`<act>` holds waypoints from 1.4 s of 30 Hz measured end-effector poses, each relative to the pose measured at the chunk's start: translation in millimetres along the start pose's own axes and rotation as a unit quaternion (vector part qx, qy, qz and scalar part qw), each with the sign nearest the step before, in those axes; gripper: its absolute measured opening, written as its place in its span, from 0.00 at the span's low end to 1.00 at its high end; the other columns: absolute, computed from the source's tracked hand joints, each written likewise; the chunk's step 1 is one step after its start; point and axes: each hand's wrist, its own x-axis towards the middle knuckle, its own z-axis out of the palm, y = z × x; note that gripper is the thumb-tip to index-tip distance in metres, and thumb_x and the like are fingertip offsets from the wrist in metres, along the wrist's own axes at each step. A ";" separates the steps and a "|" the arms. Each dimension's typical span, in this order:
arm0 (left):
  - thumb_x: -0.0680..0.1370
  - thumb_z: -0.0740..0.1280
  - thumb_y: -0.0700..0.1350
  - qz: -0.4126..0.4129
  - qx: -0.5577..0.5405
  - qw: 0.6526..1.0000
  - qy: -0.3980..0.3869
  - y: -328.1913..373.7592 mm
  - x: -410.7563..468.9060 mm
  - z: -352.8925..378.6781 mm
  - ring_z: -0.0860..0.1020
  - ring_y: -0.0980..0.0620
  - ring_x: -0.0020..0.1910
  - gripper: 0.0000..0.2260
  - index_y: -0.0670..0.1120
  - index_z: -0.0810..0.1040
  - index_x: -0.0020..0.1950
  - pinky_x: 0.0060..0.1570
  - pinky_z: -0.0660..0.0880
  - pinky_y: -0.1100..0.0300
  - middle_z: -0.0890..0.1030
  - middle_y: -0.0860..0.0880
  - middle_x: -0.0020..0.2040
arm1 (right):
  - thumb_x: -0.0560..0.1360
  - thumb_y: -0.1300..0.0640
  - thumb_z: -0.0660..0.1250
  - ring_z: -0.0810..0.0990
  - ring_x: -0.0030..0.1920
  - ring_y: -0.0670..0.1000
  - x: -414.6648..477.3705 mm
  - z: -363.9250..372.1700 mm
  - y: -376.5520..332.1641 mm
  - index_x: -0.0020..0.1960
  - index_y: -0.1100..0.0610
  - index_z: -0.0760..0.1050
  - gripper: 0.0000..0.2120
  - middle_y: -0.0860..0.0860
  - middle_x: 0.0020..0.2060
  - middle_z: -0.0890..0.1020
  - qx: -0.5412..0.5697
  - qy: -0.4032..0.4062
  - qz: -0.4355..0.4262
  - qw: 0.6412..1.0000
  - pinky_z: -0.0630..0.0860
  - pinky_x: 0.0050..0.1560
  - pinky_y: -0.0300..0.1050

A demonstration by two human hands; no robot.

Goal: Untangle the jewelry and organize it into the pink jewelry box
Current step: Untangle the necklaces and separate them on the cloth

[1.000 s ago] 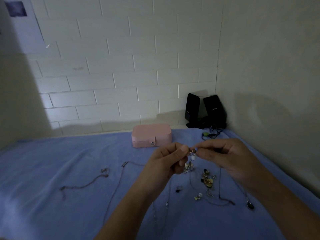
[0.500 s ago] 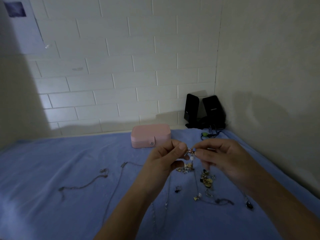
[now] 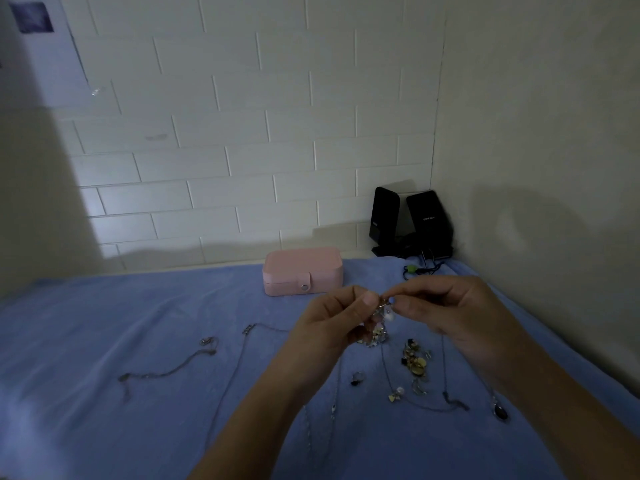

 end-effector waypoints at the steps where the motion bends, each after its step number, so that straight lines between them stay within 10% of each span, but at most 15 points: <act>1: 0.73 0.67 0.50 0.008 0.008 1.000 0.011 -0.2 0.5 0.2 0.73 0.58 0.35 0.08 0.50 0.80 0.36 0.40 0.71 0.66 0.77 0.53 0.34 | 0.67 0.63 0.69 0.75 0.27 0.39 -0.2 -0.7 -0.1 0.38 0.56 0.83 0.05 0.45 0.26 0.80 -0.010 -0.006 0.006 1.000 0.70 0.31 0.28; 8: 0.70 0.71 0.55 0.046 0.026 0.998 0.044 -4.5 3.4 -6.0 0.76 0.51 0.44 0.09 0.50 0.81 0.39 0.53 0.75 0.55 0.80 0.50 0.39 | 0.67 0.60 0.70 0.72 0.26 0.39 -2.2 -3.7 0.8 0.39 0.57 0.81 0.03 0.45 0.27 0.79 -0.031 -0.073 0.067 0.995 0.68 0.30 0.29; 18: 0.71 0.69 0.47 0.028 0.069 0.995 0.068 1.6 0.7 2.1 0.75 0.58 0.33 0.08 0.43 0.78 0.37 0.40 0.73 0.67 0.78 0.52 0.31 | 0.63 0.52 0.71 0.79 0.35 0.43 -0.8 -7.4 4.6 0.37 0.54 0.82 0.06 0.48 0.33 0.82 -0.053 -0.061 0.040 0.996 0.73 0.38 0.30; 22: 0.68 0.69 0.48 0.045 0.082 0.988 0.125 2.7 1.9 1.7 0.75 0.58 0.32 0.09 0.43 0.78 0.34 0.38 0.72 0.68 0.78 0.51 0.30 | 0.60 0.45 0.77 0.76 0.36 0.61 0.6 -7.2 9.0 0.36 0.49 0.82 0.10 0.65 0.37 0.80 -0.118 -0.039 -0.006 0.992 0.74 0.43 0.51; 35: 0.69 0.67 0.47 0.068 0.075 0.985 0.137 5.5 1.5 4.4 0.76 0.58 0.31 0.10 0.41 0.77 0.35 0.37 0.74 0.68 0.79 0.53 0.29 | 0.70 0.72 0.68 0.77 0.46 0.71 1.2 -5.1 13.6 0.36 0.64 0.73 0.08 0.53 0.41 0.86 -0.052 -0.002 -0.030 0.998 0.75 0.50 0.63; 42: 0.68 0.69 0.48 0.025 0.069 0.993 0.094 3.4 0.5 2.2 0.78 0.56 0.33 0.08 0.43 0.79 0.38 0.39 0.74 0.66 0.80 0.51 0.31 | 0.65 0.65 0.71 0.83 0.37 0.45 2.6 -7.2 12.5 0.41 0.60 0.79 0.05 0.52 0.35 0.84 -0.018 -0.012 -0.015 1.000 0.77 0.39 0.32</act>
